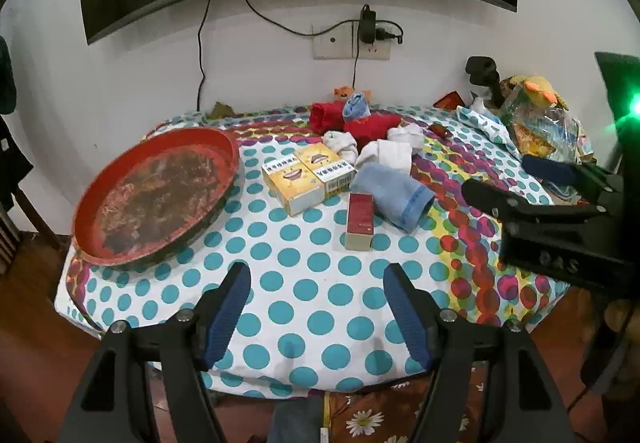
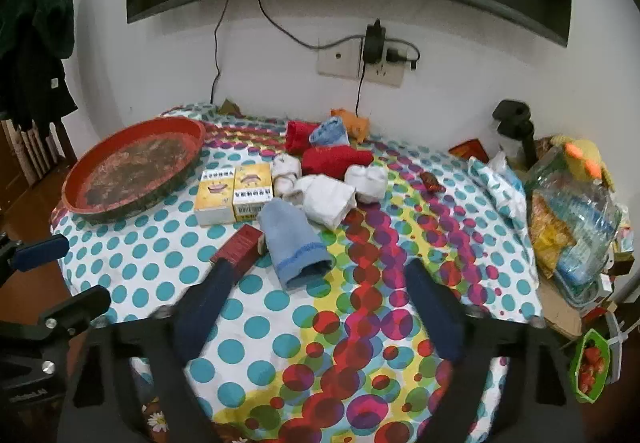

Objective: Organize objects
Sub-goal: 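Grasp the blue sock with the right gripper while the left gripper approaches the dark-red box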

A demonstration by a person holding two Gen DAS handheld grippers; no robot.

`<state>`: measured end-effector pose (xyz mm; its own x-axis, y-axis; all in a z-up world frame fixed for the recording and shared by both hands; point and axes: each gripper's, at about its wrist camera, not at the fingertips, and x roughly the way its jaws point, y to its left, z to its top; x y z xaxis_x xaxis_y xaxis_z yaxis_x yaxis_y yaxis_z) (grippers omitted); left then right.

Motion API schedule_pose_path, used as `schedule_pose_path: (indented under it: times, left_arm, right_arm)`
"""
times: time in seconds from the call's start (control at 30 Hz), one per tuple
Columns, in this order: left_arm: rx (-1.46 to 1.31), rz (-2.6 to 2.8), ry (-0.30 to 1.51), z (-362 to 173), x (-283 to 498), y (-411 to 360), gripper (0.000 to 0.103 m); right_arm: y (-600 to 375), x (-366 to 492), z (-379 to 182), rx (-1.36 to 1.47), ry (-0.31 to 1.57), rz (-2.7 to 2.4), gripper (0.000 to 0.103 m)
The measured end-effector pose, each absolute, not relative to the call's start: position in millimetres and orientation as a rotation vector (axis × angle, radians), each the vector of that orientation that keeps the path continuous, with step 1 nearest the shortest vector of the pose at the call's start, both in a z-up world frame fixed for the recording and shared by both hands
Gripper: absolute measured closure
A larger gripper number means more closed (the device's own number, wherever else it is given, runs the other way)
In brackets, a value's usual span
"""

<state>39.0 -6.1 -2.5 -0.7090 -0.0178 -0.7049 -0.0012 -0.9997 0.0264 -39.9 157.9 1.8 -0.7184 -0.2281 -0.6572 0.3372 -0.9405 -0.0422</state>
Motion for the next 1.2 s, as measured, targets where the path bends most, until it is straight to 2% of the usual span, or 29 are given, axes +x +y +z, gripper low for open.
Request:
schedule_pose_path:
  times: [0.1, 0.33, 0.47, 0.83, 1.03, 1.07, 1.1, 1.2]
  left_arm:
    - [1.228, -2.880, -0.051, -11.3, 34.9, -9.1, 0.032]
    - [1.277, -2.871, -0.078, -27.9, 25.6, -4.5, 0.032]
    - [1.293, -2.878, -0.098, -31.9, 16.6, 0.8, 0.032]
    - [1.348, -2.892, -0.118, -44.1, -12.0, 11.5, 0.032]
    - [1.376, -2.891, -0.125, -48.7, -24.8, 15.3, 0.032]
    - [1.375, -2.889, -0.138, -49.3, -27.0, 17.0, 0.032]
    - [1.371, -2.889, -0.144, -49.9, -28.9, 18.2, 0.032]
    - [1.376, -2.886, -0.159, -52.5, -36.0, 22.2, 0.032]
  right_arm:
    - [158.0, -49.4, -10.9, 1.020, 0.187, -2.606, 0.033]
    - [141.7, -74.0, -36.3, 1.028, 0.273, -2.544, 0.034]
    - [135.3, -95.8, -50.8, 1.075, 0.276, -2.499, 0.043]
    - [122.4, -139.1, -75.4, 1.136, 0.296, -2.406, 0.043]
    - [114.1, -150.7, -86.0, 1.155, 0.316, -2.356, 0.060]
    - [113.6, -151.9, -87.9, 1.161, 0.312, -2.343, 0.065]
    - [113.7, -152.5, -88.9, 1.163, 0.305, -2.336, 0.077]
    - [118.9, -152.3, -89.3, 1.157, 0.271, -2.337, 0.082]
